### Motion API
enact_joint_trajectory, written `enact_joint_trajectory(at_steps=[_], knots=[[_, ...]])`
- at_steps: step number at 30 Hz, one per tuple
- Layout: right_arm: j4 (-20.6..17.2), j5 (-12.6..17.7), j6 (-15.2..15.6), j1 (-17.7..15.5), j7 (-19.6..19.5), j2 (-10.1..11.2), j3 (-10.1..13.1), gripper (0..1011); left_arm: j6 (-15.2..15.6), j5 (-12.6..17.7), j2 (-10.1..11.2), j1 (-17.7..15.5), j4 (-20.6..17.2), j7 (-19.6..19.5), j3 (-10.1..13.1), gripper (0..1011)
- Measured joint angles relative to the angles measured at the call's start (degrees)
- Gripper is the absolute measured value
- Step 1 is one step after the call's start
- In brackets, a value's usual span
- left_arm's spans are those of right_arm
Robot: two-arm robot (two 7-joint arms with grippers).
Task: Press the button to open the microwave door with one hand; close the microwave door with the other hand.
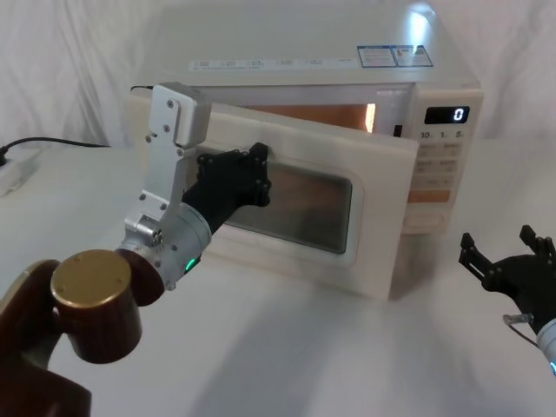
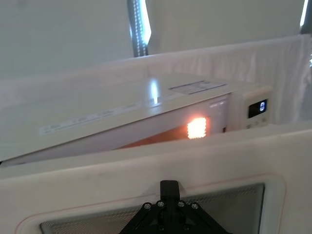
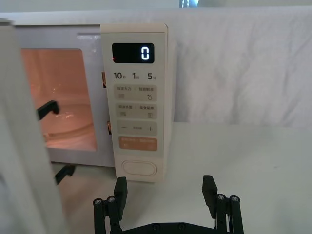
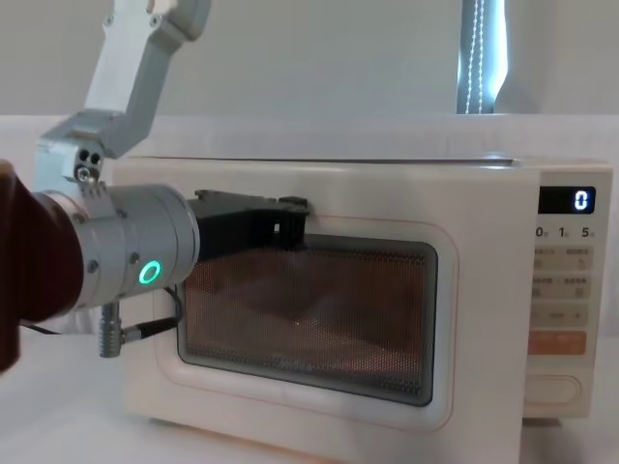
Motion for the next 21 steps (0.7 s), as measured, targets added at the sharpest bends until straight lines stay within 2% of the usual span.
enact_joint_trajectory(at_steps=[10,21], knots=[[0.0,0.0,0.0,0.0,0.0,0.0,0.0,1000,-1.17,1.37,-2.31,-1.75,3.8,-0.33,-1.23,0],[0.0,0.0,0.0,0.0,0.0,0.0,0.0,1000,-2.91,3.01,-4.83,-5.0,8.25,-1.83,-1.34,0]])
